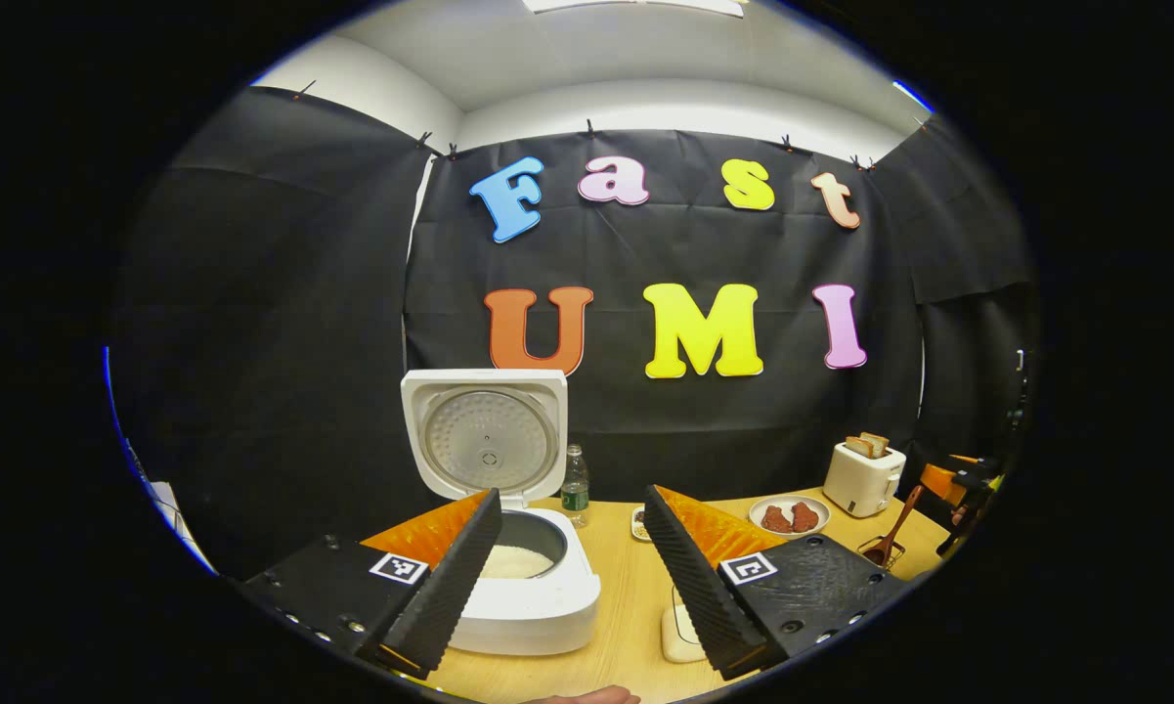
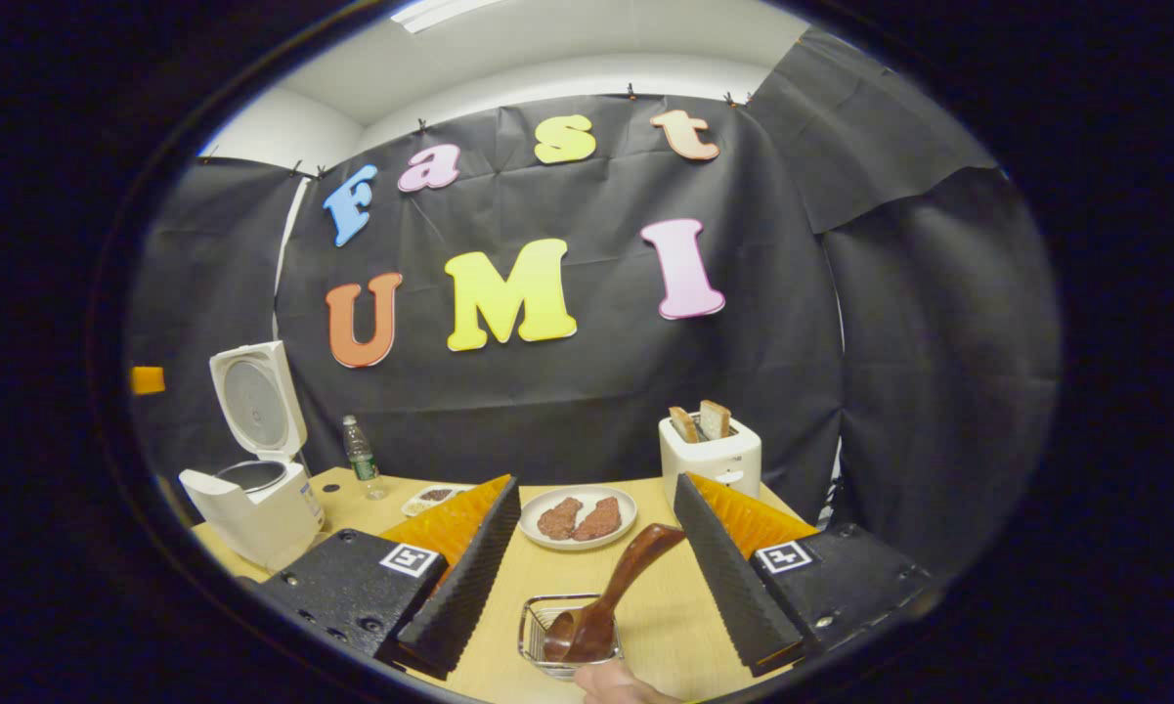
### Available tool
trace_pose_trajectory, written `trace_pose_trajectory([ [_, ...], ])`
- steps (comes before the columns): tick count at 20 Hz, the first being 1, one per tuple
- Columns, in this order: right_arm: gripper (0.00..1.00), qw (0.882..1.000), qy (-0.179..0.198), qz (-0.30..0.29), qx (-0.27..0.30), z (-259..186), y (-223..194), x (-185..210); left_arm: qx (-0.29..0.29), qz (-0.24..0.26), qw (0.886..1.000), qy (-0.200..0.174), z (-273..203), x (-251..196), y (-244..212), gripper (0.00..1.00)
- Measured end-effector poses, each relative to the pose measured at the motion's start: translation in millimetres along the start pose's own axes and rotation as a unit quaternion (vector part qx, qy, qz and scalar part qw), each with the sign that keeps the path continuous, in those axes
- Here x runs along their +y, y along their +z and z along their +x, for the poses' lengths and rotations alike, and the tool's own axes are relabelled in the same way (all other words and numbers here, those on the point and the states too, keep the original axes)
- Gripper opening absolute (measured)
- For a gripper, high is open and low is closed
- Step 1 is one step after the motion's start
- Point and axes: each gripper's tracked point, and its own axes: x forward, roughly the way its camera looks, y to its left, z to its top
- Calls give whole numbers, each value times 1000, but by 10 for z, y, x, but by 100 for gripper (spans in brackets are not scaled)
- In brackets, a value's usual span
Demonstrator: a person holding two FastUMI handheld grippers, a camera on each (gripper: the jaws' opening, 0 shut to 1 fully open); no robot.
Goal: Close the left gripper, press the button to open the rice cooker; take a wooden spoon from the chopstick holder with the right hand, scoop a spoonful of rice and pour it into the rice cooker, then put the wooden spoon back into the chopstick holder.
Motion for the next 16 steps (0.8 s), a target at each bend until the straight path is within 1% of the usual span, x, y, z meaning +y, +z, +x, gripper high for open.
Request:
trace_pose_trajectory([
  [1, 96, 1000, 2, -2, -6, -69, 48, 3, -2, 4, 1000, 4, 45, 60, 69, 93],
  [2, 100, 1000, 3, -3, -10, -134, 74, 0, -7, 7, 1000, 9, 88, 118, 138, 93],
  [4, 100, 1000, 6, -10, -18, -246, 145, 13, -16, 6, 1000, 8, 173, 183, 288, 93],
  [8, 100, 999, 21, -30, -10, -464, 220, 94, -35, 1, 999, 4, 395, 303, 579, 93],
  [9, 100, 999, 24, -31, -4, -515, 236, 117, -39, 1, 999, 3, 483, 335, 642, 93],
  [10, 96, 999, 27, -28, 2, -567, 244, 131, -41, 0, 999, 1, 558, 372, 686, 93],
  [11, 100, 999, 35, -24, 4, -625, 274, 168, -42, 1, 999, 2, 666, 413, 755, 93],
  [12, 96, 999, 42, -21, 5, -674, 302, 212, -43, 1, 999, 3, 769, 445, 826, 93],
  [13, 96, 999, 46, -21, 2, -719, 342, 236, -48, 1, 999, 1, 894, 473, 915, 93],
  [14, 100, 999, 49, -22, -3, -755, 388, 245, -52, 0, 999, 0, 1027, 497, 985, 93],
  [15, 100, 998, 52, -26, -7, -798, 435, 265, -52, -3, 999, 1, 1163, 530, 1031, 93],
  [16, 100, 998, 53, -28, -14, -827, 480, 282, -53, -1, 999, 10, 1298, 593, 1072, 93],
])
